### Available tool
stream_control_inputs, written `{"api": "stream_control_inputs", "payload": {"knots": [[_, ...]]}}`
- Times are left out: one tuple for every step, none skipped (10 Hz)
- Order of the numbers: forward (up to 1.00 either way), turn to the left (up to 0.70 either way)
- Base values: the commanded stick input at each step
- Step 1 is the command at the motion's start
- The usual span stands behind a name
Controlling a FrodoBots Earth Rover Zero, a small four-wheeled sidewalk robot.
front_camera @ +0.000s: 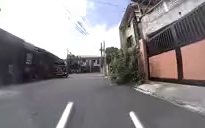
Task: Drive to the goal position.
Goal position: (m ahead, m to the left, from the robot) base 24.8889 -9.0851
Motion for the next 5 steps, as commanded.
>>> {"api": "stream_control_inputs", "payload": {"knots": [[1.00, 0.00], [1.00, 0.00], [1.00, 0.00], [1.00, 0.00], [1.00, 0.00]]}}
